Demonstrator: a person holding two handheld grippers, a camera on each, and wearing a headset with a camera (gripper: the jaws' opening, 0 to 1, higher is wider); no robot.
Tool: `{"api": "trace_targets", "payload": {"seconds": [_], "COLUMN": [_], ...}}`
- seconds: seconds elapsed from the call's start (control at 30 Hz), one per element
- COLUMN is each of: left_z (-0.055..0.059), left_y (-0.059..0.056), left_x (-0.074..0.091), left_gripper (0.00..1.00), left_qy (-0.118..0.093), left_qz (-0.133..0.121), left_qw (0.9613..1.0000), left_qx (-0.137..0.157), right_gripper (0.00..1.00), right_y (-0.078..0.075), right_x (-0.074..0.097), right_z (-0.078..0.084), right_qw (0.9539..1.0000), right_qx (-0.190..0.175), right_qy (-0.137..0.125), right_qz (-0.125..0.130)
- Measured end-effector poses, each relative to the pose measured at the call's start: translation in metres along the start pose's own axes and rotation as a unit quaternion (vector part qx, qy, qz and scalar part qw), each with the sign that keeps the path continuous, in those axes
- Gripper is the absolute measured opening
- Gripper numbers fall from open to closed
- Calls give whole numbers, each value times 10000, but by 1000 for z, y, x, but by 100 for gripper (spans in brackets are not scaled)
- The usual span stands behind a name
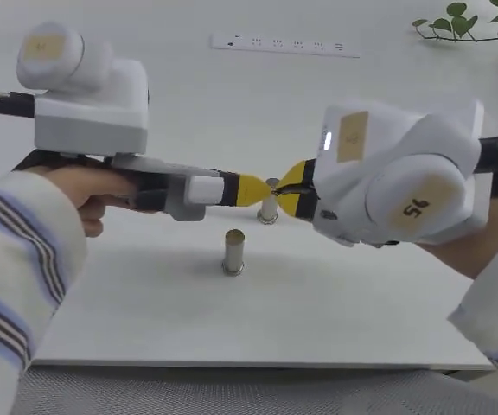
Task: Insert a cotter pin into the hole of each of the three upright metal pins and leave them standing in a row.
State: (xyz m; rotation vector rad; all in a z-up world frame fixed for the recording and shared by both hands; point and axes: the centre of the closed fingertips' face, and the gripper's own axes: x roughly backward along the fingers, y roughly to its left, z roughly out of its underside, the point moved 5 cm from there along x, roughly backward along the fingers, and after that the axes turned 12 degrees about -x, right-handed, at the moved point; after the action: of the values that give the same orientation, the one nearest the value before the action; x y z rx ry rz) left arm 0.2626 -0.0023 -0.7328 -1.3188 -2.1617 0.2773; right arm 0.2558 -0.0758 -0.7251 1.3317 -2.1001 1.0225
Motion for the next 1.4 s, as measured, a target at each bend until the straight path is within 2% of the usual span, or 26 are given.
{"api": "trace_targets", "payload": {"seconds": [0.17,0.37,0.4,0.5,0.57,0.63,0.77,0.83,0.93,1.0,1.13,1.23,1.27,1.3,1.4], "left_z": [1,2,1,1,2,2,2,-1,-4,-5,-4,-3,-2,-1,1], "left_y": [-1,-2,-3,-4,-5,-6,-13,-18,-26,-28,-30,-32,-32,-33,-34], "left_x": [2,5,6,9,11,14,20,23,28,30,32,35,35,36,36], "left_gripper": [0,0,0,0,0,0,0,0,0,0,0,0,0,0,0], "left_qy": [33,32,29,30,54,37,-3,-125,-260,-287,-296,-374,-374,-375,-348], "left_qz": [6,31,60,125,187,210,424,608,823,877,962,1054,1070,1096,1157], "left_qw": [10000,9996,9993,9982,9986,9979,9946,9905,9861,9852,9825,9768,9764,9756,9740], "left_qx": [-62,-275,-357,-592,-482,-613,-944,-1229,-1417,-1447,-1569,-1829,-1841,-1863,-1916], "right_gripper": [10,14,14,14,14,14,14,14,14,14,13,11,11,10,8], "right_y": [0,-2,-1,-1,-3,-4,-3,-1,3,7,15,16,17,17,18], "right_x": [0,4,5,7,8,8,11,11,12,13,16,18,18,19,21], "right_z": [0,1,2,2,5,7,5,5,4,4,-1,-1,-2,-3,-4], "right_qw": [10000,9992,9980,9953,9939,9923,9845,9797,9728,9668,9582,9531,9520,9491,9454], "right_qx": [39,-223,-393,-625,-699,-752,-1079,-1164,-1329,-1460,-1669,-1758,-1771,-1826,-1886], "right_qy": [-48,-158,-191,-284,-247,-237,-328,-350,-437,-496,-558,-631,-667,-701,-748], "right_qz": [-30,-280,-446,-678,-822,-951,-1345,-1592,-1849,-2040,-2256,-2383,-2405,-2471,-2550]}}
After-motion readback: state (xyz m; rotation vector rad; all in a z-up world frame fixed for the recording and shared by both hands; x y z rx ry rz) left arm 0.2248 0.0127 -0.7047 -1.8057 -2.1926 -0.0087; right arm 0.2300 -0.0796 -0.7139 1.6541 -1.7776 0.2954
